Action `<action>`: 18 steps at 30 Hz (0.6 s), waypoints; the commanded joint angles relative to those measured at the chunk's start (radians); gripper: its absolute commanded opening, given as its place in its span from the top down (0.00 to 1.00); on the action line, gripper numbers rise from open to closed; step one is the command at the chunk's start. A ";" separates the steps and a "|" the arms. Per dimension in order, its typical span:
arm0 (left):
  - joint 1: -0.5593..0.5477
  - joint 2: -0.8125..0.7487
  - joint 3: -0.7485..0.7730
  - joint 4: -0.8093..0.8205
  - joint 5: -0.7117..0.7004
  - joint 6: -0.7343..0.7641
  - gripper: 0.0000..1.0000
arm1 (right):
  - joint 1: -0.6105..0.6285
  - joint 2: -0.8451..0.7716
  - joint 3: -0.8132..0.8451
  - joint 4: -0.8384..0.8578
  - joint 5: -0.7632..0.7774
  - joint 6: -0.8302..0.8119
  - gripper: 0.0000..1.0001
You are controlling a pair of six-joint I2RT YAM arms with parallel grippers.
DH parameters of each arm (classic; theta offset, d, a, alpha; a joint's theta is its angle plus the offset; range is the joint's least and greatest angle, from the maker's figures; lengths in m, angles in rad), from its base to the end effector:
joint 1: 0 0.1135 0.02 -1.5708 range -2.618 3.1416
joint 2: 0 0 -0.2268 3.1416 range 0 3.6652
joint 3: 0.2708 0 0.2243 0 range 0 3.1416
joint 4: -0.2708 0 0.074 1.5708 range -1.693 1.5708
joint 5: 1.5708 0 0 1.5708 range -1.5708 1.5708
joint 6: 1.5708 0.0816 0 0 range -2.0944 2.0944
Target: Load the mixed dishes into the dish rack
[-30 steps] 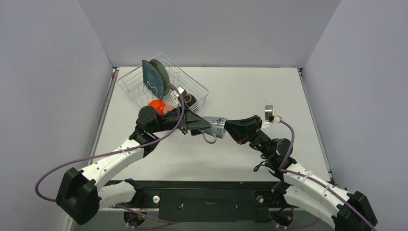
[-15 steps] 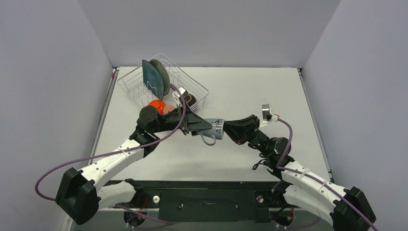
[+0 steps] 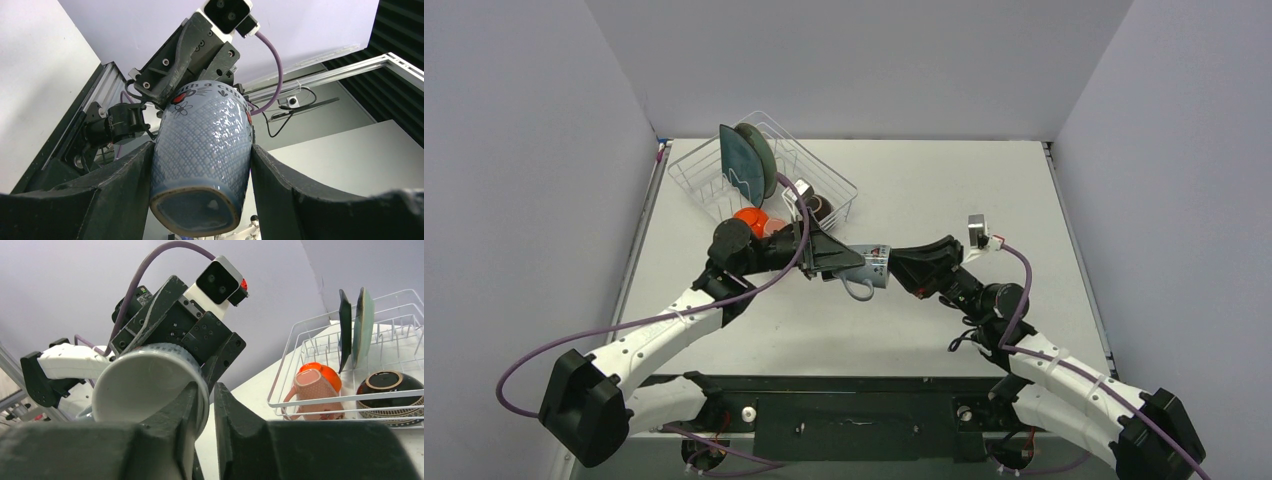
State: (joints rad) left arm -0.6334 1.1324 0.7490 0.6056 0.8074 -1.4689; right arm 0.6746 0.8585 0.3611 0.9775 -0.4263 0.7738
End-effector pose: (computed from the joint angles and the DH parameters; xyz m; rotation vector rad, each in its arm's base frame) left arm 0.1858 -0.2096 0.3224 0.1370 1.8718 -2.1487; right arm 0.1522 0.1649 0.3033 -0.3676 1.2181 1.5029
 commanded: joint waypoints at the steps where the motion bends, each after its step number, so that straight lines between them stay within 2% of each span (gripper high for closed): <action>1: -0.011 -0.038 0.057 0.054 -0.003 0.011 1.00 | -0.002 0.006 0.064 -0.055 0.022 -0.042 0.72; 2: -0.009 -0.038 0.060 0.048 -0.002 0.012 1.00 | -0.003 0.006 0.071 -0.084 0.026 -0.048 0.66; 3: -0.009 -0.040 0.063 0.043 0.001 0.016 1.00 | -0.002 0.005 0.075 -0.099 0.039 -0.053 0.56; 5: -0.007 -0.040 0.074 0.012 0.004 0.035 1.00 | -0.002 -0.002 0.085 -0.148 0.055 -0.060 0.48; 9: 0.010 -0.044 0.097 -0.077 0.018 0.085 1.00 | -0.003 -0.012 0.096 -0.200 0.072 -0.067 0.42; 15: 0.196 -0.075 0.105 -0.239 0.078 0.173 1.00 | -0.005 -0.071 0.108 -0.312 0.091 -0.098 0.37; 18: 0.267 -0.082 0.145 -0.423 0.107 0.264 1.00 | -0.007 -0.128 0.118 -0.405 0.165 -0.125 0.34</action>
State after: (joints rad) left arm -0.4477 1.0908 0.7944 0.3569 0.8665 -1.3300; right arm 0.6746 0.8005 0.4225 0.6647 -0.3450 0.7025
